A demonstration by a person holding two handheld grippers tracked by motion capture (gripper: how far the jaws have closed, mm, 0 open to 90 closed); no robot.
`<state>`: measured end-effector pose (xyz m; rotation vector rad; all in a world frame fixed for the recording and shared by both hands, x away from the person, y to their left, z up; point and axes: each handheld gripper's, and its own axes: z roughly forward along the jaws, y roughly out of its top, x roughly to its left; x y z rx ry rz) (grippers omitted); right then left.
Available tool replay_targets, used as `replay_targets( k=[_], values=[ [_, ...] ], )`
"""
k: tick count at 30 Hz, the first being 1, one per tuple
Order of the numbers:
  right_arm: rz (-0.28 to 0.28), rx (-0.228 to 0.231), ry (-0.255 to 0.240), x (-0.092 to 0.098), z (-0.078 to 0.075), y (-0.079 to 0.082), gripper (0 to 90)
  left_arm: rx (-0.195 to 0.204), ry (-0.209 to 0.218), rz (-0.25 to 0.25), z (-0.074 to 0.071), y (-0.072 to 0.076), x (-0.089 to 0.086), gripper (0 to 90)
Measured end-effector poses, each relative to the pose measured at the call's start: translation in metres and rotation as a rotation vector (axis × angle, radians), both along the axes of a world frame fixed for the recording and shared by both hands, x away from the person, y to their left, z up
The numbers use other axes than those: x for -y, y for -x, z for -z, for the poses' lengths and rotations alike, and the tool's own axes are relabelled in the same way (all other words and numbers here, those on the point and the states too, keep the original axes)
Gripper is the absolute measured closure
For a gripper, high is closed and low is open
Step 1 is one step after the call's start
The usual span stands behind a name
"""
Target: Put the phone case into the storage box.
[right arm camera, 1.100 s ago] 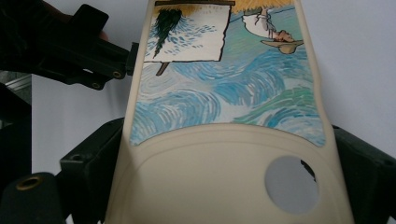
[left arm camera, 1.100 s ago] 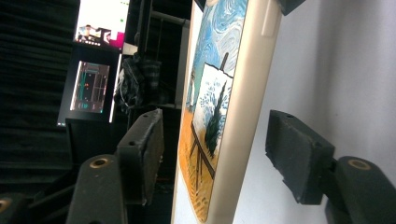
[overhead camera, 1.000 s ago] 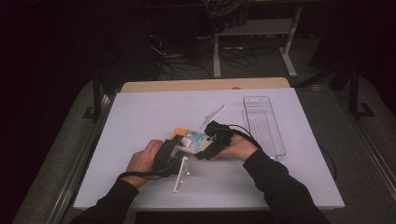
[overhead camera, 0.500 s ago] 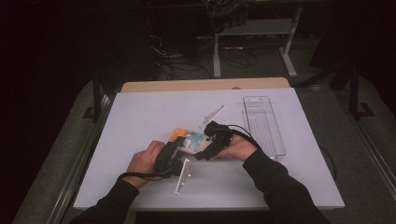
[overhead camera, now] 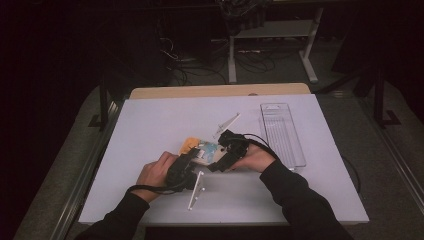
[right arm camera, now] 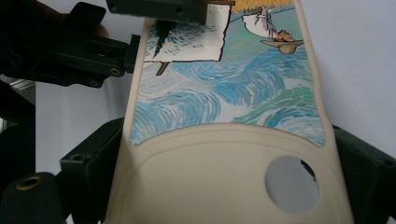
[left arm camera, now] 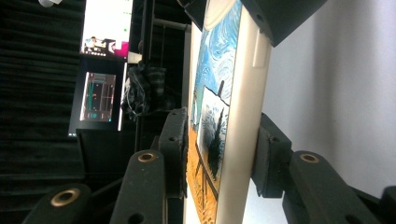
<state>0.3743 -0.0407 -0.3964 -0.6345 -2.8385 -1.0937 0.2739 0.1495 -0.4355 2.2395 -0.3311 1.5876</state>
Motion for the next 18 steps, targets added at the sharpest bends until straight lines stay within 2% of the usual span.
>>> replay_targets(
  k=[5,12,18],
  values=[
    [0.002,-0.005,-0.003,0.0008,-0.0008,-0.0001,9.3,-0.006,-0.004,0.003,0.0002,0.0004,0.0005,69.9],
    [0.006,-0.017,-0.009,0.0012,-0.0008,-0.0009,9.2,0.012,-0.026,0.005,0.0019,0.0016,0.0011,74.9],
    [0.010,-0.026,-0.018,0.0026,-0.0014,-0.0018,8.9,0.012,-0.028,0.005,0.0008,0.0023,0.0016,78.5]
  ],
)
